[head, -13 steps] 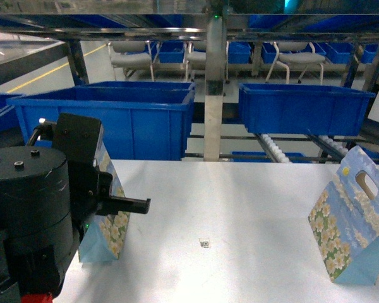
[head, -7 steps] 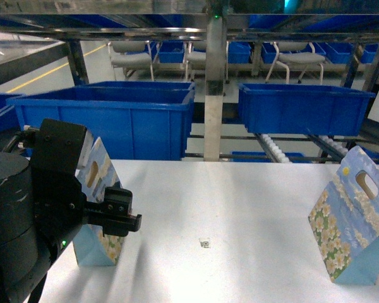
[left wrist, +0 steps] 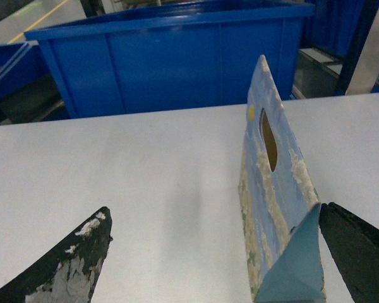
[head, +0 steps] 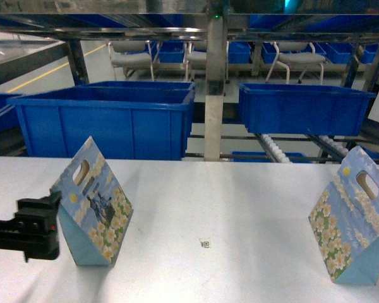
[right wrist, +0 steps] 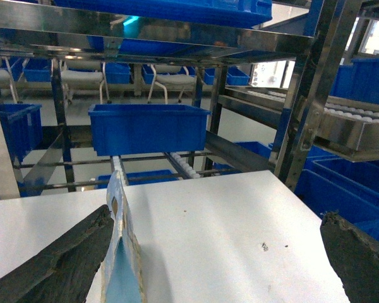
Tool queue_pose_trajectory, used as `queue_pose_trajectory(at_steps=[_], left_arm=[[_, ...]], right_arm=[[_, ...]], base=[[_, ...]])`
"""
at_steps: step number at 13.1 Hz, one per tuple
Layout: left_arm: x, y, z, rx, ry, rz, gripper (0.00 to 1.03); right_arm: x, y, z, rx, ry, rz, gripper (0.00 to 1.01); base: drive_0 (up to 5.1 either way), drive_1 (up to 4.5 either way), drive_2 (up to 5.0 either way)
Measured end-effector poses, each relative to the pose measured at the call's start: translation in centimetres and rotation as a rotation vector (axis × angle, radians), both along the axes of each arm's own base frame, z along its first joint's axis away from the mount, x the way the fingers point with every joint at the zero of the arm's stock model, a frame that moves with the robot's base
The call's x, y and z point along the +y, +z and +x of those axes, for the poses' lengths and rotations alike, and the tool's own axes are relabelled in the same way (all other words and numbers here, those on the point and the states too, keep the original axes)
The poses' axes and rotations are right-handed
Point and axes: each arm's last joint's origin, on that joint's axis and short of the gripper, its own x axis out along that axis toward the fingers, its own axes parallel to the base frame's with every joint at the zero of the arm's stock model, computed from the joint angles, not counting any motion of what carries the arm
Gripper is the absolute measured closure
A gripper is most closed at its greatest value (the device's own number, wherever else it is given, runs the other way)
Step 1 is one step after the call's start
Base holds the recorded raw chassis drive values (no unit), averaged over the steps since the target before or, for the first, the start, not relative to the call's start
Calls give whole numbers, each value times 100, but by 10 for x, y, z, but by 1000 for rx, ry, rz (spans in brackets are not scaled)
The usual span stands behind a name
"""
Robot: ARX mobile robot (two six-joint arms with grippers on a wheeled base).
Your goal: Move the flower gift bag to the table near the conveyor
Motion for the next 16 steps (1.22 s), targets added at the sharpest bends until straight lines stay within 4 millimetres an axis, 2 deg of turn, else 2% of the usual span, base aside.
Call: queue_pose_trajectory(at_steps=[2,3,6,7,9,11,12,13,14,16], left_arm=[[15,21,-17,-86,49,-33,5],[16,30,-18,-135,56,-44,5],[16,26,-18,-112,51,-44,5],[16,29,-18,-118,32,-53,9],[25,63,-35,-288,-29,-90,36],[30,59,-56,-238,-13,-91,65],[29,62,-61,-213,-19,-92,77],[29,73,-67,-259,-18,-92,90],[30,79,-73,-286,-17,-94,101],[29,73,-84,-253,-18,-95,101]], right_arm=[[0,0,0,0,0,0,3],[0,0,0,0,0,0,3],[0,0,0,0,0,0,3],[-3,-3,0,28,55,-14,8],[-24,5,-7,-39,281,50,36],[-37,2,-9,2,356,38,65],[-42,1,-9,4,362,38,78],[-45,1,-9,0,362,39,91],[-49,1,-8,2,364,39,99],[-54,1,-9,0,363,39,99]], base=[[0,0,0],[0,0,0],[0,0,0],[0,0,0],[0,0,0],[0,0,0],[0,0,0],[0,0,0],[0,0,0],[0,0,0]])
